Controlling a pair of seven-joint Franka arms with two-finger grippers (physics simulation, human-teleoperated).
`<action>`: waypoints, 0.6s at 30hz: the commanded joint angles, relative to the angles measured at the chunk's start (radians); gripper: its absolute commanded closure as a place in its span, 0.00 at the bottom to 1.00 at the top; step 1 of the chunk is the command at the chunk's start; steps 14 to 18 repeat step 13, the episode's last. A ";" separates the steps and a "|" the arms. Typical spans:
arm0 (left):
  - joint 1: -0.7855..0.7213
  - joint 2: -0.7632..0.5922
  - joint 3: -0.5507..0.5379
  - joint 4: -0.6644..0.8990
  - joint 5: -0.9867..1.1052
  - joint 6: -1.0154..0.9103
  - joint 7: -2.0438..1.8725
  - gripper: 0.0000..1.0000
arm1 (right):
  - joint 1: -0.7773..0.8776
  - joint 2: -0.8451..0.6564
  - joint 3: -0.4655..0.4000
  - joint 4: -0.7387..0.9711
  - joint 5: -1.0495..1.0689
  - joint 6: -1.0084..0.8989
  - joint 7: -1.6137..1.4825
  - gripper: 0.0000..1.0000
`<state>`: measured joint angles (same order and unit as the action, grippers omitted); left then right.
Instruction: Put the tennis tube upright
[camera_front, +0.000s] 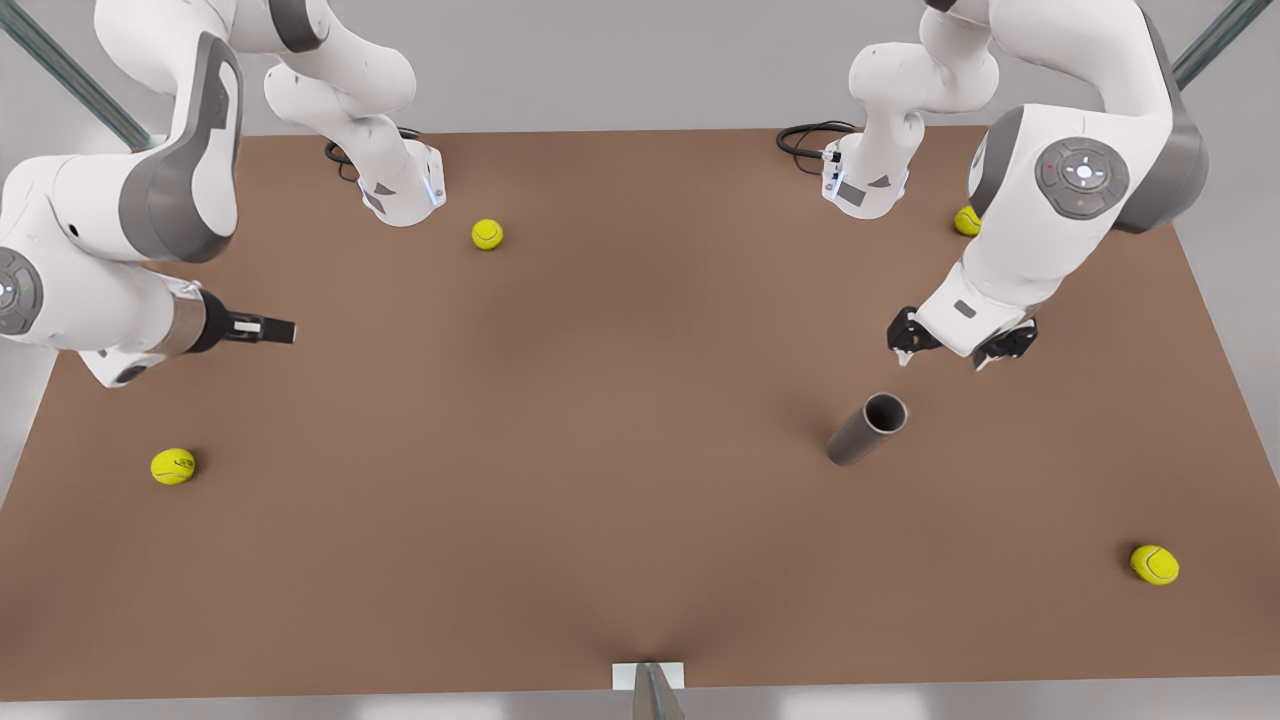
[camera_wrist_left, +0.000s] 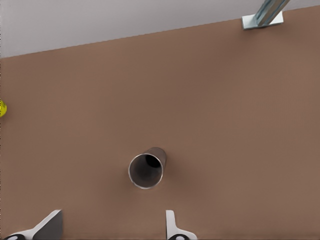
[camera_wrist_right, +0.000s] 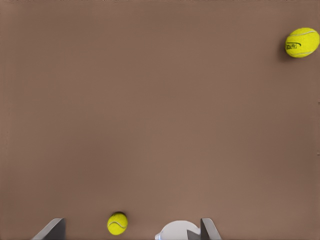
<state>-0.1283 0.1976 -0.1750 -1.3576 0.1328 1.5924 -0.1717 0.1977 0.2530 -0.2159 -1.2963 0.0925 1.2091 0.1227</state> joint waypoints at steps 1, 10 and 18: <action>0.001 -0.001 -0.001 0.000 0.013 -0.026 -0.002 0.00 | 0.000 -0.003 0.000 0.000 -0.002 0.014 -0.003 0.00; 0.001 -0.001 -0.001 0.000 0.010 -0.032 0.000 0.00 | 0.000 -0.001 0.000 0.000 -0.002 0.014 -0.003 0.00; 0.001 -0.001 -0.001 0.002 0.010 -0.031 0.000 0.00 | 0.000 -0.003 0.000 0.000 -0.002 0.014 -0.003 0.00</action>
